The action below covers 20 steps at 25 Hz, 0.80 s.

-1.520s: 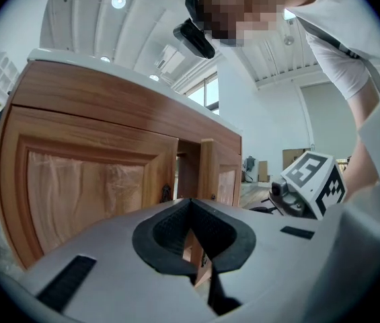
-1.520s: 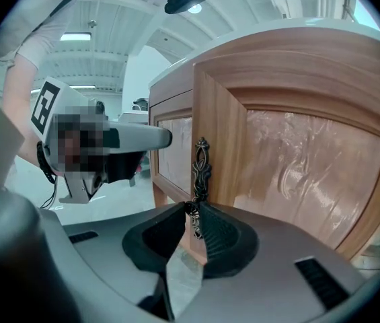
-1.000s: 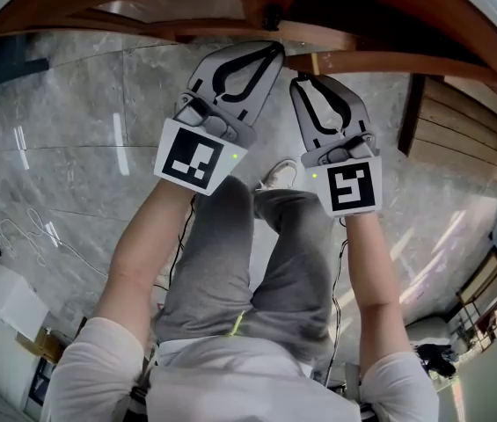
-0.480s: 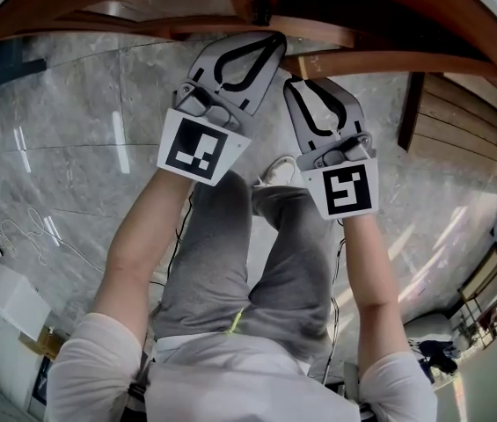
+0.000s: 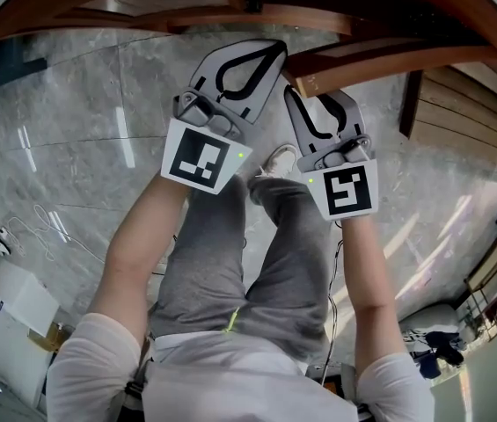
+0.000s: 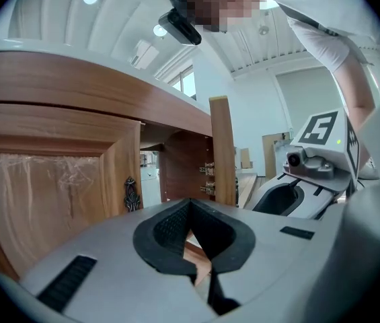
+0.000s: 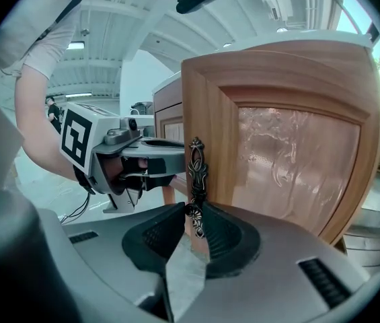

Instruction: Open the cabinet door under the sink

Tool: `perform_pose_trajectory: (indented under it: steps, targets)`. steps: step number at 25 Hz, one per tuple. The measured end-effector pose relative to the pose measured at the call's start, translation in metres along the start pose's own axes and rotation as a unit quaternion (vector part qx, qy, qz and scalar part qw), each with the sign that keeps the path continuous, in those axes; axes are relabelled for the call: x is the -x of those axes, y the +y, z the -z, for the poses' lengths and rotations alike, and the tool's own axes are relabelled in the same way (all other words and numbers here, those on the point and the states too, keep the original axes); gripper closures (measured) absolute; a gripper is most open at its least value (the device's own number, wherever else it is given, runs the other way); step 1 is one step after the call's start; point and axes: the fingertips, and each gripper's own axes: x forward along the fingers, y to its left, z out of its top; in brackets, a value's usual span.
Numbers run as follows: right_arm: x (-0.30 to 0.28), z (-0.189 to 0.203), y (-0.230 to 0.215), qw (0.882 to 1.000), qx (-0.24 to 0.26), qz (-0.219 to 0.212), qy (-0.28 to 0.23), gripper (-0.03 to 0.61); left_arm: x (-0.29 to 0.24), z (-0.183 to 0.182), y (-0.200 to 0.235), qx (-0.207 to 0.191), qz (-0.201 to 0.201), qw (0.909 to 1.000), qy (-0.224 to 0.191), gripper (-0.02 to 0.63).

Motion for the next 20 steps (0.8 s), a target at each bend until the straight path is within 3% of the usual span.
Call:
perform_pose_trajectory:
  steps: [20]
  targets:
    - [0.058,0.032,0.003,0.999,-0.033,0.024,0.031,0.499,0.003,-0.006,-0.072,0.019,0.049,0.9982,0.028,0.606]
